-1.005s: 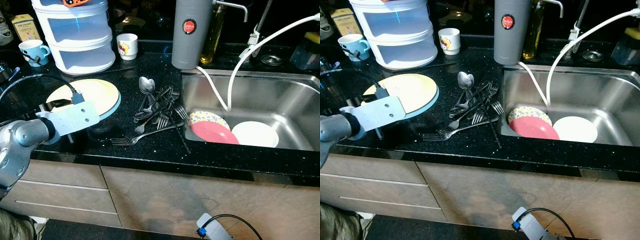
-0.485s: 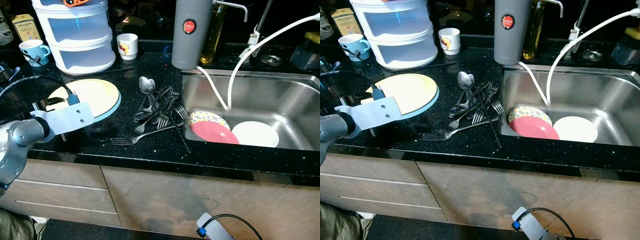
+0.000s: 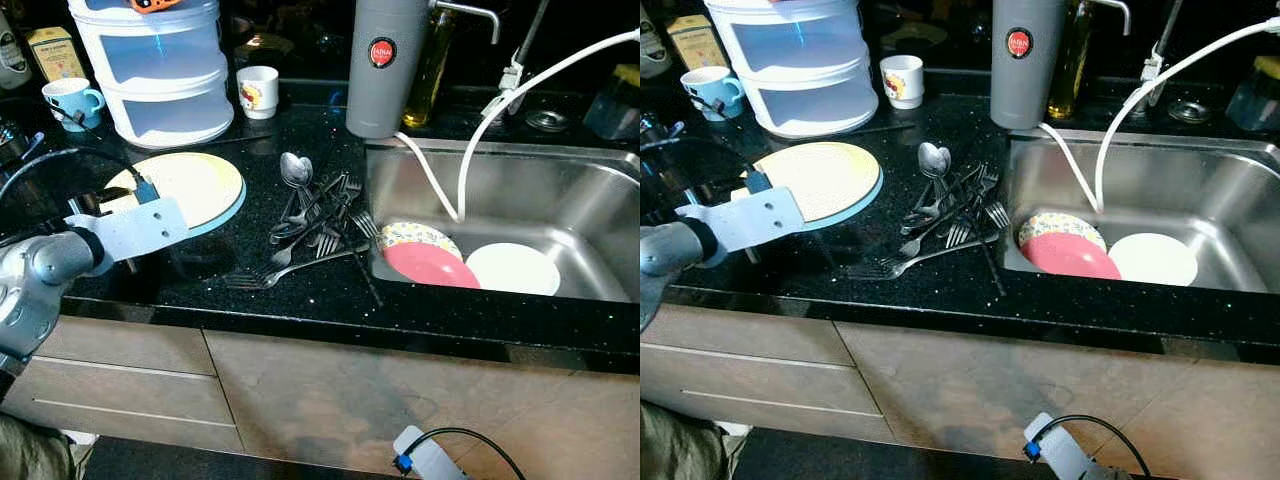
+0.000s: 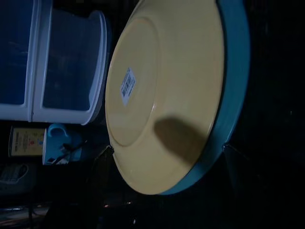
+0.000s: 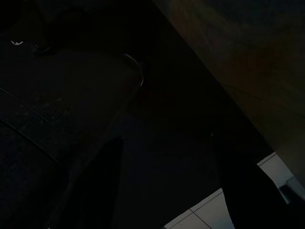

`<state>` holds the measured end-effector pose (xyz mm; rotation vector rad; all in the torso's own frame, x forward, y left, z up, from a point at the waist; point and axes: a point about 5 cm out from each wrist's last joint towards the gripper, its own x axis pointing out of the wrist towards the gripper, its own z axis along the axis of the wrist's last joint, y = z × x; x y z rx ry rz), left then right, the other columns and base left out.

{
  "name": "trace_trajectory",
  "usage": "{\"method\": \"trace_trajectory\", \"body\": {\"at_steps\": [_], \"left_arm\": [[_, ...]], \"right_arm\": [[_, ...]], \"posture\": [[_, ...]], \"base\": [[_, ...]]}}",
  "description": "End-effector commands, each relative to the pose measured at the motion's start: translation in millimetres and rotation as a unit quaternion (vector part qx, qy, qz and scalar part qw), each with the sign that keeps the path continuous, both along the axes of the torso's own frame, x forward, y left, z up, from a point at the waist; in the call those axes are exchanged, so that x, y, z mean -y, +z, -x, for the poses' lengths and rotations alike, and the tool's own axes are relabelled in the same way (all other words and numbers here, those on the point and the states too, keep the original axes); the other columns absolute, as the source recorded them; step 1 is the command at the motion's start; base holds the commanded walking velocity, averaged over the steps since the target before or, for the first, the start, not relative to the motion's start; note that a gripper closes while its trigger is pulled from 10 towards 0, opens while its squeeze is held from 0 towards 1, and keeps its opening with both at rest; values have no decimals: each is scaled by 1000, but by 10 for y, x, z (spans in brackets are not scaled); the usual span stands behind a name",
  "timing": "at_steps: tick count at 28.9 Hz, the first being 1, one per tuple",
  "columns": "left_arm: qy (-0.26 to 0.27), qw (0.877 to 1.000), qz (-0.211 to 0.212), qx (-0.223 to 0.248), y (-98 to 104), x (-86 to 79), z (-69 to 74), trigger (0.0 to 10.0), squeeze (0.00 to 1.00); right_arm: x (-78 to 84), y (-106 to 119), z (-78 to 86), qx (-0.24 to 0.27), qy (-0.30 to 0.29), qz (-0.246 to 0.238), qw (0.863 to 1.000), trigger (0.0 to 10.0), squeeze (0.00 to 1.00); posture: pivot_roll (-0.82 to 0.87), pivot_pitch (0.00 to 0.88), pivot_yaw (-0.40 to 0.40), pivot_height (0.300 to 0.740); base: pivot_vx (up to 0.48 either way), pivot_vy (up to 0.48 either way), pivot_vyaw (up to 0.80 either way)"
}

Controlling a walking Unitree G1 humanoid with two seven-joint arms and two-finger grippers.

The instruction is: Kitchen organization

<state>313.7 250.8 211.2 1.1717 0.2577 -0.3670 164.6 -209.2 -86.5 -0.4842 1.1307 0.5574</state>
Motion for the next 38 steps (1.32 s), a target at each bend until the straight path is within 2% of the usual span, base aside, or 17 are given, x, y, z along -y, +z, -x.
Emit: {"method": "trace_trajectory", "body": {"at_steps": [1,4,6,14,20,26,38], "left_arm": [[-17,1000,22,-11,-20,79,-4,10000,0],[-36,997,56,-30,-35,160,24,10000,0],[-37,997,57,-31,-36,162,23,10000,0],[-34,998,49,-27,-44,133,-7,10000,0],[-23,999,32,3,44,87,-53,10000,0],[-21,999,36,13,74,89,-55,10000,0],[-11,999,28,10,22,28,-69,10000,0]], "right_arm": [[1,-8,20,-1,2,1,1000,10000,0],[-1,-10,23,-1,1,1,1000,10000,0],[-1,-10,23,-1,2,1,1000,10000,0],[-3,-9,21,-1,2,1,1000,10000,0],[2,-6,16,-1,2,1,1000,10000,0],[8,-5,16,-1,2,1,1000,10000,0],[9,-4,16,-1,2,1,1000,10000,0]], "posture": [[41,0,-4,740],[42,1,-5,740],[42,1,-5,740],[43,2,-5,740],[41,2,-5,740],[40,4,-6,740],[36,8,-5,740]], "base": [[0,0,0],[0,0,0],[0,0,0],[0,0,0],[0,0,0],[0,0,0],[0,0,0]]}}
